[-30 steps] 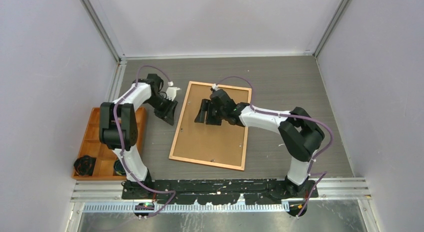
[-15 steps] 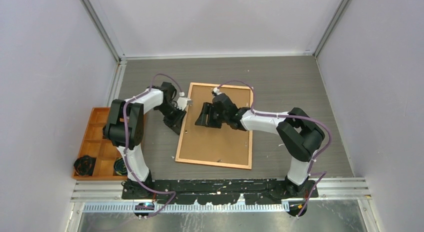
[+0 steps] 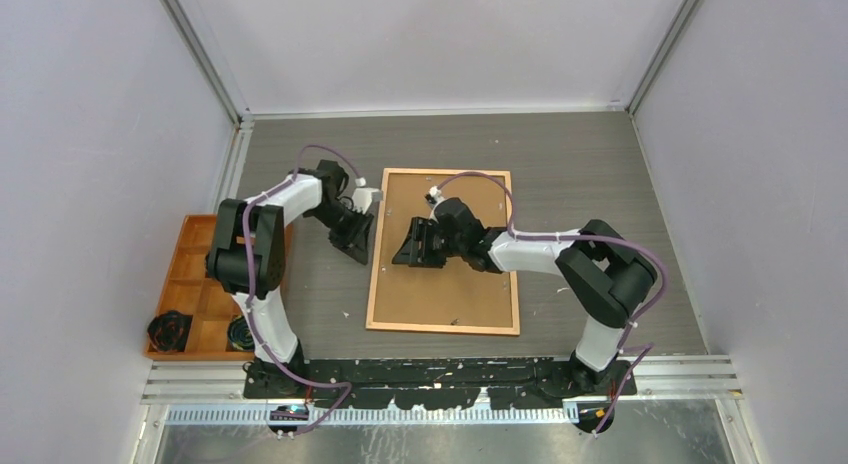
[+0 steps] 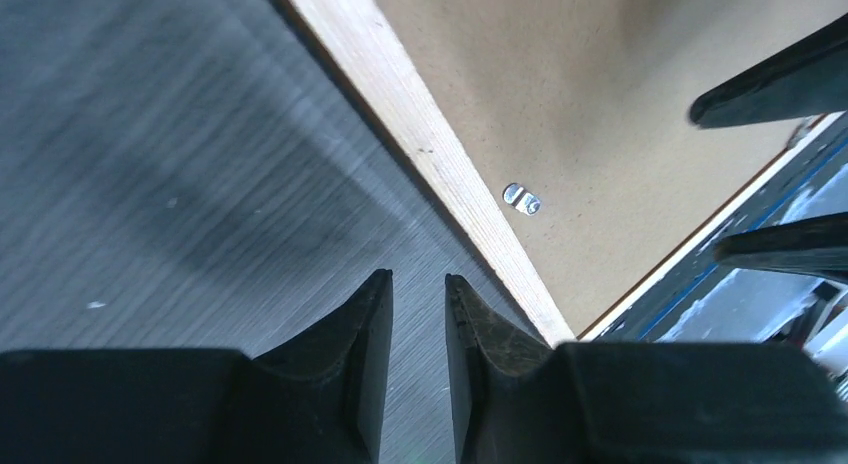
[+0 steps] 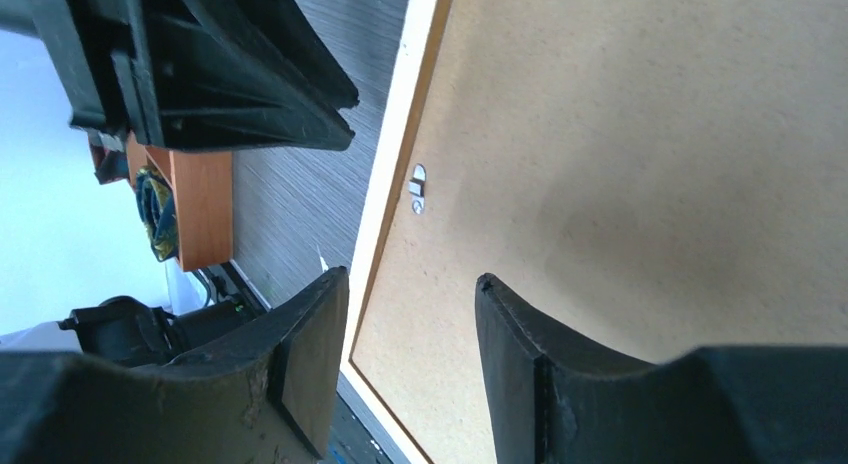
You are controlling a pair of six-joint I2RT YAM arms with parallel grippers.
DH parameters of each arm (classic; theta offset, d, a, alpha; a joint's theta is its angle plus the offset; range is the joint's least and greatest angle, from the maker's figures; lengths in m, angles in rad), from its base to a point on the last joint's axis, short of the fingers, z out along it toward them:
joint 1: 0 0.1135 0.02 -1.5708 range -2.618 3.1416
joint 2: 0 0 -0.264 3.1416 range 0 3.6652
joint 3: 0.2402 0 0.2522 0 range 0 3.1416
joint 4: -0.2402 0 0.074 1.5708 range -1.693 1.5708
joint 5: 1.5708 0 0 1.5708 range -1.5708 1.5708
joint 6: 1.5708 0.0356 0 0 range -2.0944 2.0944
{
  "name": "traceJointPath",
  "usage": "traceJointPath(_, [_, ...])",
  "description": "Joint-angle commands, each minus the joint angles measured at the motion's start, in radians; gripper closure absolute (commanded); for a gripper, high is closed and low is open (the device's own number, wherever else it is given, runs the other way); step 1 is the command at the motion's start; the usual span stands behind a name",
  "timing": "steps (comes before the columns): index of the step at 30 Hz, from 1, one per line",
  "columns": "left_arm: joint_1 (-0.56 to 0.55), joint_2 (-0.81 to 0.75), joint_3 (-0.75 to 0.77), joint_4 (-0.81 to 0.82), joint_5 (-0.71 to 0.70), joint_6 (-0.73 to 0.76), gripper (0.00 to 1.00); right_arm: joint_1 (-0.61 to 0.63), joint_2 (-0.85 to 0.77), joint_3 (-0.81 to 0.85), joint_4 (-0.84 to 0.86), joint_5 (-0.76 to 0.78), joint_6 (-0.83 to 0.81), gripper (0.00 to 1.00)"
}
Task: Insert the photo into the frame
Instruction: Install the photo frame at the center of the board.
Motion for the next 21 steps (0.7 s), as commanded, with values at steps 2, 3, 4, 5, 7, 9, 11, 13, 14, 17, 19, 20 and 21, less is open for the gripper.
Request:
traceJointPath(2, [0.024,-0.004,0.058,-0.015,0.147,-0.033,0.71,0.007,0.064,0.055,0.105,-0.052,-0.005,0.46])
traceJointPath(3, [0.023,0.013,0.062,-0.014,0.15,-0.037,0.71,0.009,0.077,0.068,0.108,-0.055,-0.008,0.47])
traceJointPath(4, [0.023,0.031,0.066,-0.012,0.152,-0.041,0.71,0.01,0.089,0.074,0.109,-0.057,-0.012,0.46])
traceJointPath(5, [0.024,0.044,0.068,-0.011,0.158,-0.041,0.72,0.013,0.1,0.086,0.11,-0.058,-0.016,0.46])
traceJointPath(7, [0.022,0.064,0.07,-0.006,0.167,-0.046,0.72,0.016,0.123,0.104,0.108,-0.061,-0.026,0.46])
traceJointPath(9, [0.022,0.076,0.069,0.0,0.169,-0.05,0.74,0.02,0.144,0.12,0.108,-0.062,-0.033,0.47])
traceJointPath(11, [0.022,0.079,0.067,0.005,0.162,-0.051,0.75,0.025,0.159,0.134,0.108,-0.064,-0.036,0.47])
traceJointPath(13, [0.022,0.082,0.066,0.008,0.152,-0.051,0.76,0.028,0.173,0.145,0.108,-0.067,-0.037,0.48])
traceJointPath(14, [0.022,0.082,0.066,0.008,0.15,-0.051,0.77,0.03,0.178,0.15,0.108,-0.069,-0.038,0.48])
traceJointPath(17, [0.022,0.085,0.065,0.013,0.141,-0.055,0.77,0.035,0.192,0.161,0.108,-0.077,-0.039,0.48])
traceJointPath(19, [0.022,0.087,0.064,0.014,0.141,-0.056,0.77,0.039,0.2,0.167,0.105,-0.082,-0.041,0.49])
traceJointPath(20, [0.022,0.088,0.065,0.015,0.14,-0.057,0.78,0.041,0.204,0.168,0.104,-0.084,-0.043,0.49])
traceJointPath(21, [0.022,0.088,0.063,0.015,0.14,-0.056,0.78,0.043,0.206,0.171,0.102,-0.085,-0.045,0.49])
